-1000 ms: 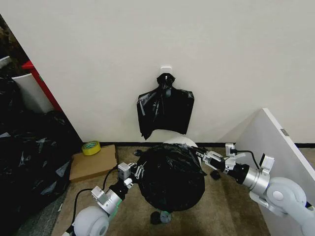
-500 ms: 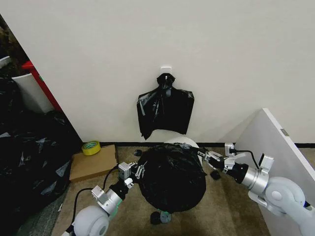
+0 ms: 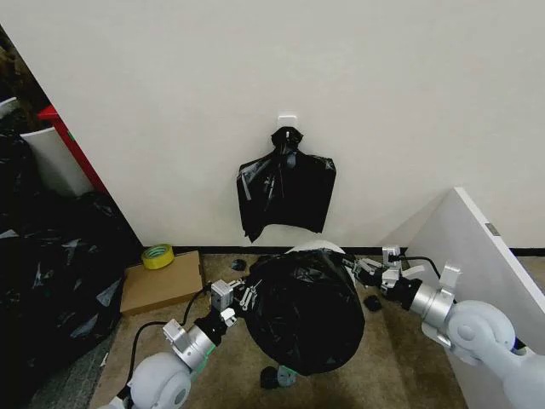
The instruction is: Place the garbage bag over the trash bin.
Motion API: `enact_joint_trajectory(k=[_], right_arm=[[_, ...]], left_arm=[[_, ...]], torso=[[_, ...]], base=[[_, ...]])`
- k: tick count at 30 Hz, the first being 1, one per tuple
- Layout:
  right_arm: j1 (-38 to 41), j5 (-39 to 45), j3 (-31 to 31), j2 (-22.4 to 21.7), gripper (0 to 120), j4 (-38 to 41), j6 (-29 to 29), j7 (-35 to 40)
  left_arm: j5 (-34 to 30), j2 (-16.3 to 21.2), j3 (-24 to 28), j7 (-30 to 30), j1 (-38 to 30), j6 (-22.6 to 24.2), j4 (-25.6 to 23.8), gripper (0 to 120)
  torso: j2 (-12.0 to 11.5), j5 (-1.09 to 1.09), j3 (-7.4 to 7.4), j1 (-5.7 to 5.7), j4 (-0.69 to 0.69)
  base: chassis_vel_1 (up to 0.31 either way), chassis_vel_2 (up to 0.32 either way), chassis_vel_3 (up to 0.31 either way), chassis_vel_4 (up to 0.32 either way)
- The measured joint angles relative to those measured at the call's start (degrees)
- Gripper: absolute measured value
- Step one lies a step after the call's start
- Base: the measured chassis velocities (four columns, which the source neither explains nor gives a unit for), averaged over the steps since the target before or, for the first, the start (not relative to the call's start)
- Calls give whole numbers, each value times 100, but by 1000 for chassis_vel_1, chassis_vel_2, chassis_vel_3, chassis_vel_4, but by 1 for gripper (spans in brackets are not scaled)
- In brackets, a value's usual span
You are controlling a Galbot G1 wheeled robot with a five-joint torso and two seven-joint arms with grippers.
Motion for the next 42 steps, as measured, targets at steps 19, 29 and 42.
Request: enact_joint_trajectory(k=[19, 29, 42], right_arm=[[-471, 578, 833, 274, 62, 225, 481, 514], [-857, -452, 818, 548, 69, 1781, 473, 1701], [-1062, -2191, -1303, 1460, 20, 2878, -1234, 4125]], left_arm=[[-20, -68, -4, -490, 25, 264, 81, 1], [-567, -443, 101, -1844, 171, 1055, -206, 1], [-576, -728, 718, -3107, 130, 1652, -346, 1]], torso=[[0, -1, 0, 0, 0], [0, -1, 0, 0, 2], [0, -1, -1, 0, 0]], base=[[0, 0, 0, 0], [0, 0, 0, 0], [0, 0, 0, 0]])
